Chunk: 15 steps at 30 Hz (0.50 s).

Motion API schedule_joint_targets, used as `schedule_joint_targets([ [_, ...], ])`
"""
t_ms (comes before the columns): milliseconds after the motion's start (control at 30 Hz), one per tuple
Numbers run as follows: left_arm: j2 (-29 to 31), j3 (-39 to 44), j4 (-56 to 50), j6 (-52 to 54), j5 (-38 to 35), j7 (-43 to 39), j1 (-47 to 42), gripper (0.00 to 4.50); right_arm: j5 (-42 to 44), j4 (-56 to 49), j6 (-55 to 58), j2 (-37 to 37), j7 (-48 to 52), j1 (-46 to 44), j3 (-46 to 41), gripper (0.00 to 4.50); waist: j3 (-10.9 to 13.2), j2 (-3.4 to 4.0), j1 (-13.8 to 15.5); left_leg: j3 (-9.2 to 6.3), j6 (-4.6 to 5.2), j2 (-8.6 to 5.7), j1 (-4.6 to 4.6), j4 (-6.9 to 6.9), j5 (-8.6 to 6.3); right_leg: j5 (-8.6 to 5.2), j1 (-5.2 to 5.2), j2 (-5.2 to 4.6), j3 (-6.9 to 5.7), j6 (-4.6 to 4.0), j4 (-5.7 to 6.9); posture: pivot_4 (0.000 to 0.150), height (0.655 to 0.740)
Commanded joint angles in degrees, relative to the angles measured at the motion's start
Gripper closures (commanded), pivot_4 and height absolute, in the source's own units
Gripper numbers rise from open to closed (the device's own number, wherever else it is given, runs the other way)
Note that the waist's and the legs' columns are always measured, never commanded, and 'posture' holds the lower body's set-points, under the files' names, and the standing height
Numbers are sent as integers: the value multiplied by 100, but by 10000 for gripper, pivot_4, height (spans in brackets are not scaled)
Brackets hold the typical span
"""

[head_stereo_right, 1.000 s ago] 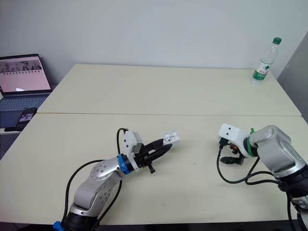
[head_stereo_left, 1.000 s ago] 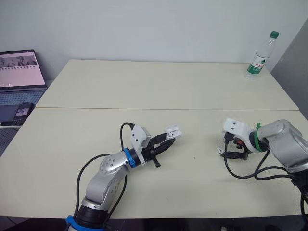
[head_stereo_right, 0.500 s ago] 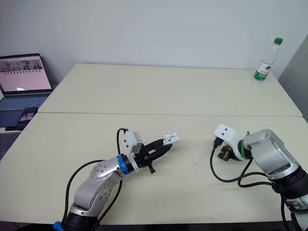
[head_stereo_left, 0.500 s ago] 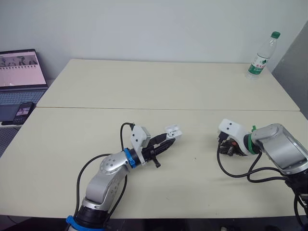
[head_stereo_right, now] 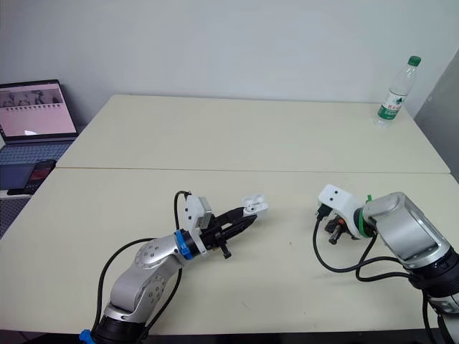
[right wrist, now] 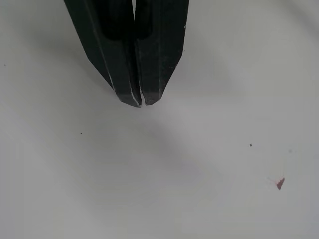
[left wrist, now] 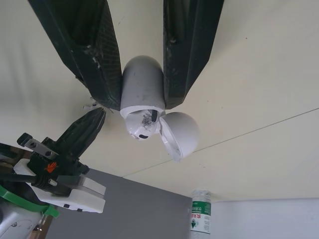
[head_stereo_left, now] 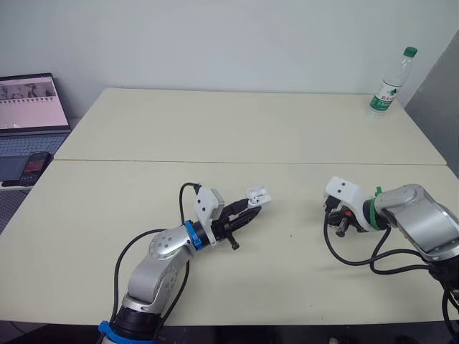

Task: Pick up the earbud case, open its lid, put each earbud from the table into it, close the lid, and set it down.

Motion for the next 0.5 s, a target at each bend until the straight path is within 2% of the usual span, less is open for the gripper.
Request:
schedule_joint_targets([
  [33,-15,-17,-90,-140,-16,-48,-74,37159,115,-192,166,-80,-187,-75,-290,32972,0,0,0,0,0,0,0,0,0,0,0,0,0,0,0,1500,7362],
  [67,-19,-17,-83,-143,-15,-49,-79,37159,132,-198,267,-80,-266,-37,-318,29327,0,0,0,0,0,0,0,0,0,0,0,0,1,0,0,1500,7362],
  [500,-35,-34,2,-175,-4,-102,-142,37159,481,-366,849,-96,-780,305,-474,29327,0,0,-2,1,0,1,0,-1,0,-1,0,0,2,1,0,1500,7362],
])
